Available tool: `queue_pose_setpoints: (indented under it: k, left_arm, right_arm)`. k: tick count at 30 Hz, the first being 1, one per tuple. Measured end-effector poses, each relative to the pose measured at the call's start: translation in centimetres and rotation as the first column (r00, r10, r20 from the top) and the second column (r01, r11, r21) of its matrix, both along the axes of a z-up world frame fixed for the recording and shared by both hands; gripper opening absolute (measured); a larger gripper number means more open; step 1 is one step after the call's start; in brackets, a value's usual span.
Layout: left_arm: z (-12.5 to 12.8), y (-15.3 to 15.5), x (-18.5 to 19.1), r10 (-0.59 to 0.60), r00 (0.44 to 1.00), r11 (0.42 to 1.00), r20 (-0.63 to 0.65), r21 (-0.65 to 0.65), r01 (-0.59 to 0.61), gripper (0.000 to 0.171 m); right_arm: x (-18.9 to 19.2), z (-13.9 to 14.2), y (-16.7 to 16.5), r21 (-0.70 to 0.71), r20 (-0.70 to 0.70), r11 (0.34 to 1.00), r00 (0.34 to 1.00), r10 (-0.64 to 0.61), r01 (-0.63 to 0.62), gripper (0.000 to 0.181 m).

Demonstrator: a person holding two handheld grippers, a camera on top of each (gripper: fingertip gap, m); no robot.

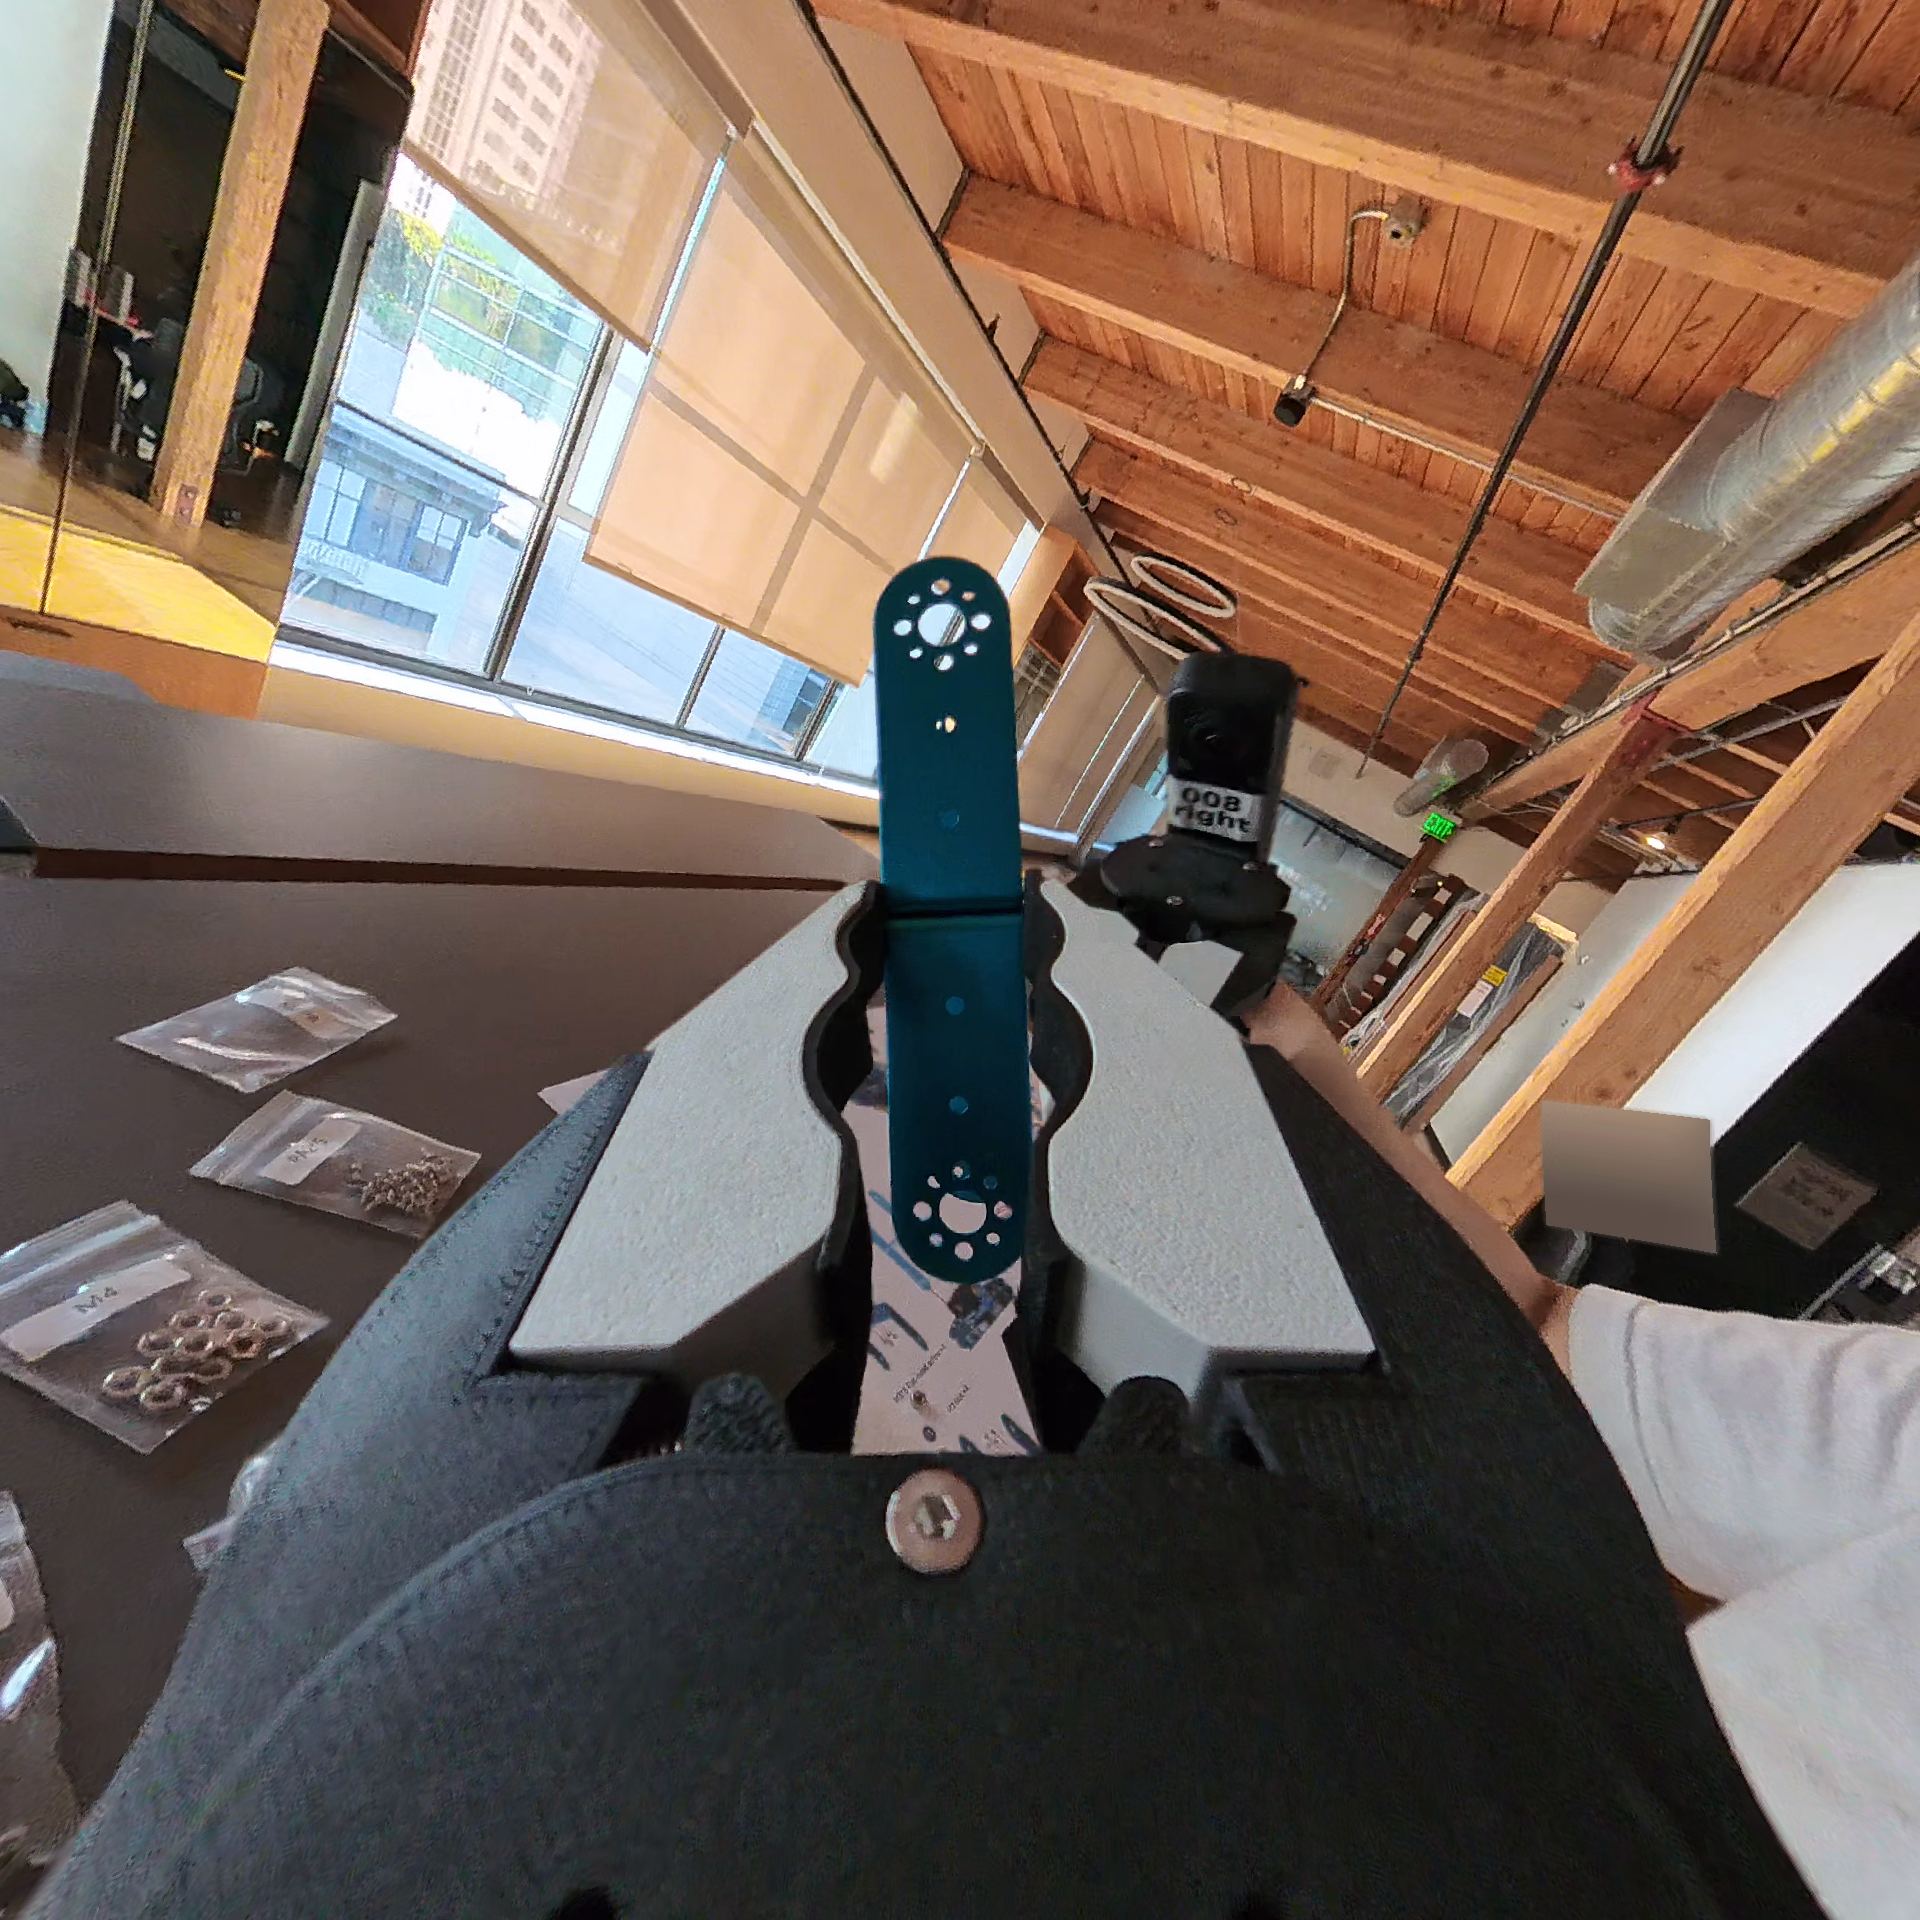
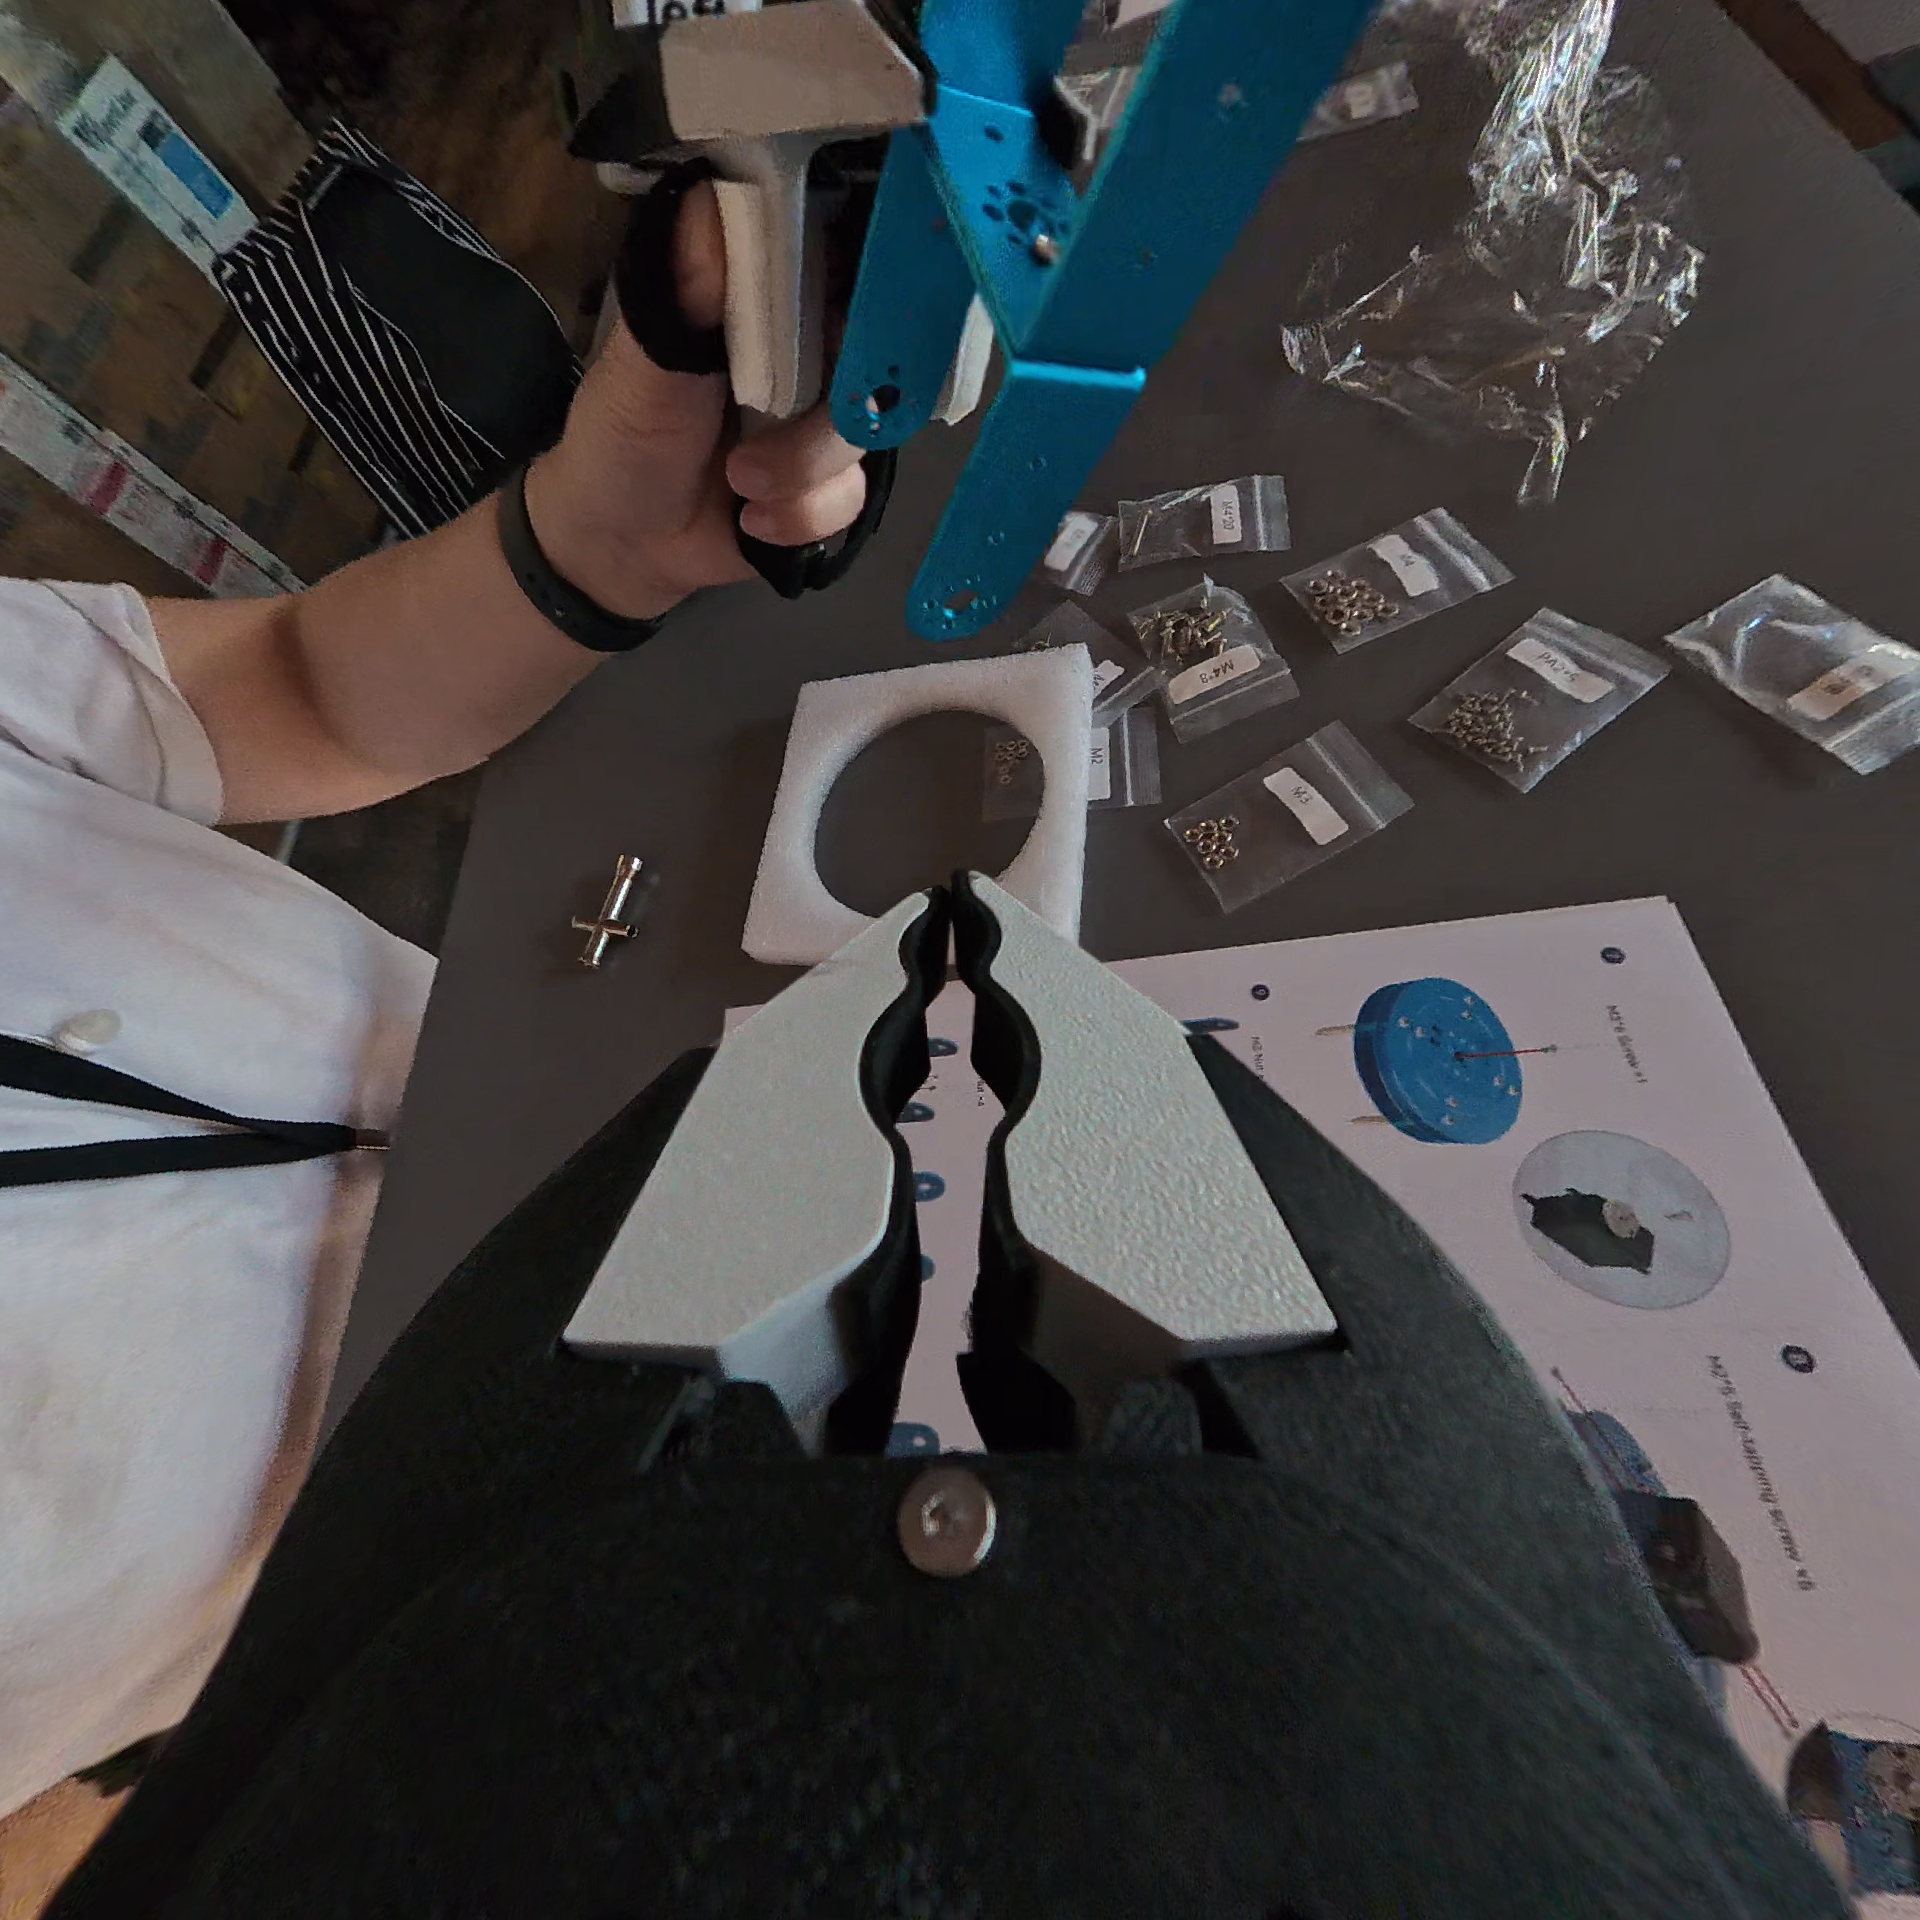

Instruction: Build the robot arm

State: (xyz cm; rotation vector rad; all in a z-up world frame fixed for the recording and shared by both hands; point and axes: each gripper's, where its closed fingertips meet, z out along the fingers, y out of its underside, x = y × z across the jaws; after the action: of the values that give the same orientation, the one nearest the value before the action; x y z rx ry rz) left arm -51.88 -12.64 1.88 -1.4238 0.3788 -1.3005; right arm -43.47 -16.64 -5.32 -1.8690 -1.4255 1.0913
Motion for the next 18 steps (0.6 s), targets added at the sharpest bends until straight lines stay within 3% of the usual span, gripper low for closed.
queue_pose_setpoints:
  k: [4,9,14,18]
  left_arm:
    - [1.1,-0.6,-0.3,0.003,1.000,0.997,0.019,0.073,-0.004,0.025]
    - [1.2,-0.6,-0.4,-0.004,1.000,0.998,0.024,0.065,0.003,0.025]
    - [0.4,0.1,-0.6,-0.010,0.999,1.000,0.044,-0.002,0.010,0.025]
    - [0.4,0.2,-0.9,-0.008,0.998,1.000,0.058,-0.008,0.009,0.025]
  right_arm:
    - [0.3,0.7,0.5,-0.143,-0.086,0.989,0.996,-0.033,0.020,0.000]
    - [1.1,-0.3,1.2,-0.206,-0.066,0.977,0.996,-0.064,0.049,0.000]
    - [2.2,-3.7,2.1,-0.239,0.092,0.963,0.990,-0.103,0.123,0.000]
    - [3.2,-6.7,1.9,-0.189,0.269,0.970,0.958,-0.102,0.156,0.000]
